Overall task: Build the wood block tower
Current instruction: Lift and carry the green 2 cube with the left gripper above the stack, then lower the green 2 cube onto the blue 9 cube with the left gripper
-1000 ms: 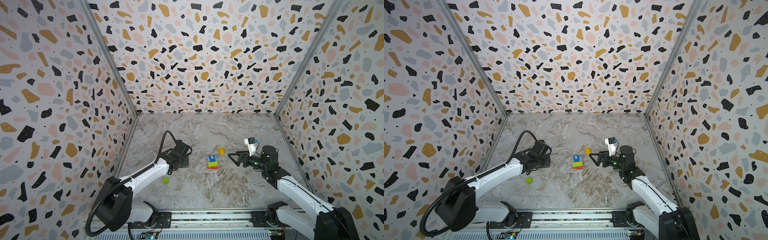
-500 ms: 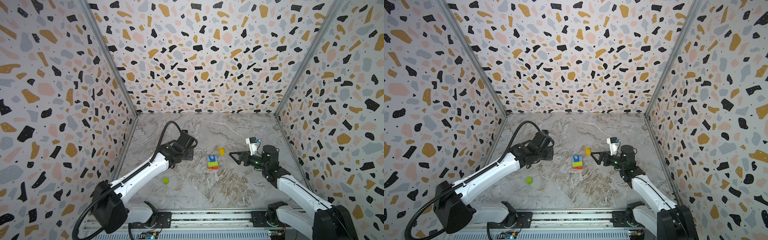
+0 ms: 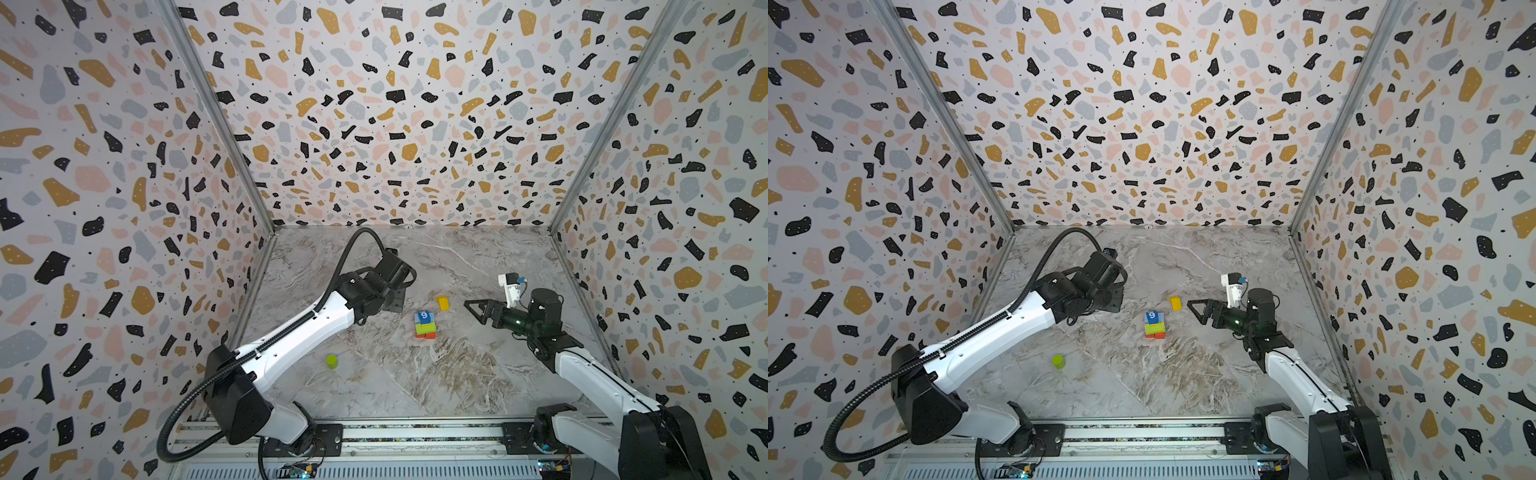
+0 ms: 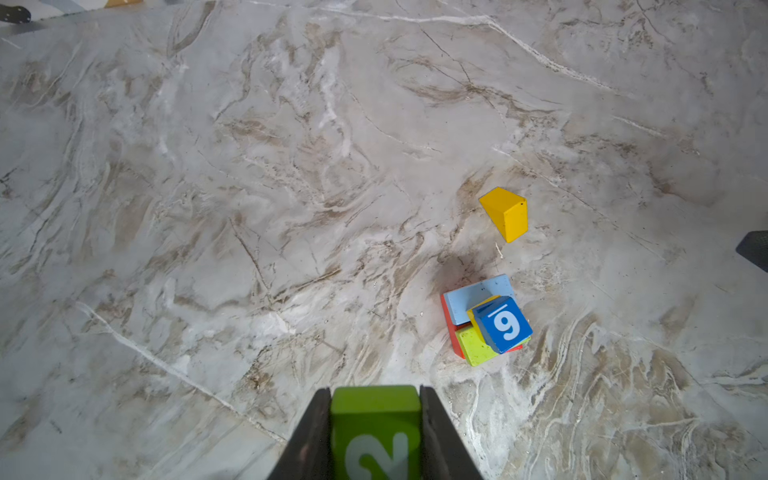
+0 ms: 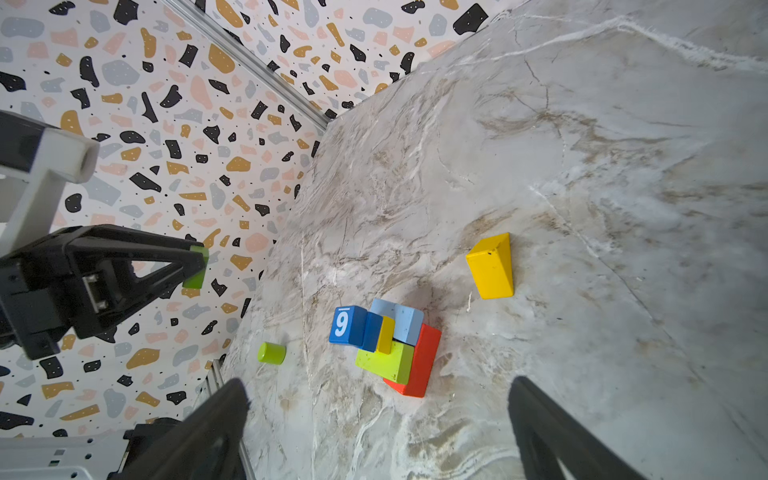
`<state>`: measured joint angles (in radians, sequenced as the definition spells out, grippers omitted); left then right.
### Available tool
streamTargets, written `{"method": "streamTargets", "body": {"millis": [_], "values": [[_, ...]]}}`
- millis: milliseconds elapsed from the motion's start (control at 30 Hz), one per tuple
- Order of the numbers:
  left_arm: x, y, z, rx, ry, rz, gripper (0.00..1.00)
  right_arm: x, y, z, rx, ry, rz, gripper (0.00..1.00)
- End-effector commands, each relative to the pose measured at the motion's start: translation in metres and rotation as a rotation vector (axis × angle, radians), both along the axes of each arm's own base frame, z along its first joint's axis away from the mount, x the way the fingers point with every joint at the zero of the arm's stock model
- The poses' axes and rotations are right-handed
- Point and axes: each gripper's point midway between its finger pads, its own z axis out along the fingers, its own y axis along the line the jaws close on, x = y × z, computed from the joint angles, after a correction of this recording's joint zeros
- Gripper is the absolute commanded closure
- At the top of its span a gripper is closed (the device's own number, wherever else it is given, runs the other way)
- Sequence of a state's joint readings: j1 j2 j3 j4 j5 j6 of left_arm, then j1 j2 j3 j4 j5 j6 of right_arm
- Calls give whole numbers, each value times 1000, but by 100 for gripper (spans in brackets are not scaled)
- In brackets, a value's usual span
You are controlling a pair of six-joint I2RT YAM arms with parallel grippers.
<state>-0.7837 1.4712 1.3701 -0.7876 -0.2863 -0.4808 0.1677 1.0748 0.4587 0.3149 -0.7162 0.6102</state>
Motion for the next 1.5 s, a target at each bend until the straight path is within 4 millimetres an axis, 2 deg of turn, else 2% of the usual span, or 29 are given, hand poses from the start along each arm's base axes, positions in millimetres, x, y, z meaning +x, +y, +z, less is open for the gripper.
{"method": "streamTargets", "body": {"millis": [0,200,533,800,1033,1467], "values": [[2,-13,6,27,-14,-33,70,4,-4,4,22,-9,-5,1],[6,-42,0,38,4,-65,70,11,-13,-4,24,24,-39,1],[13,-69,-24,-35,66,27,70,21,-32,-17,-18,58,-163,1],[15,-75,-40,-87,104,119,70,24,-47,-32,-9,130,-256,1],[15,-82,-49,-100,108,164,70,19,-53,-40,6,164,-304,1],[11,-91,-67,-79,130,201,70,13,-56,-31,17,130,-324,1]]}}
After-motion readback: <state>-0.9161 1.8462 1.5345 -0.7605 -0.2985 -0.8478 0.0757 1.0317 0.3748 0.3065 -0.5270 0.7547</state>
